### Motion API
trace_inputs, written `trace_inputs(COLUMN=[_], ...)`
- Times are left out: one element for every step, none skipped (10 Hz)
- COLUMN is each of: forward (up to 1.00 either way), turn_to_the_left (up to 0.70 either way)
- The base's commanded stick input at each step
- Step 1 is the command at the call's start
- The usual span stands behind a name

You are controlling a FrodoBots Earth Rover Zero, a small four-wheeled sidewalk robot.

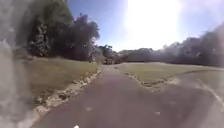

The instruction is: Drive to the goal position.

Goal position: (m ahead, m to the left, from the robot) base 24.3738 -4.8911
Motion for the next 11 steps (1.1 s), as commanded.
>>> trace_inputs(forward=[1.00, 1.00, 1.00, 1.00, 1.00, 1.00, 1.00, 1.00, 1.00, 1.00, 1.00], turn_to_the_left=[0.00, 0.00, 0.00, 0.00, 0.00, 0.00, 0.00, 0.02, 0.01, 0.00, 0.00])
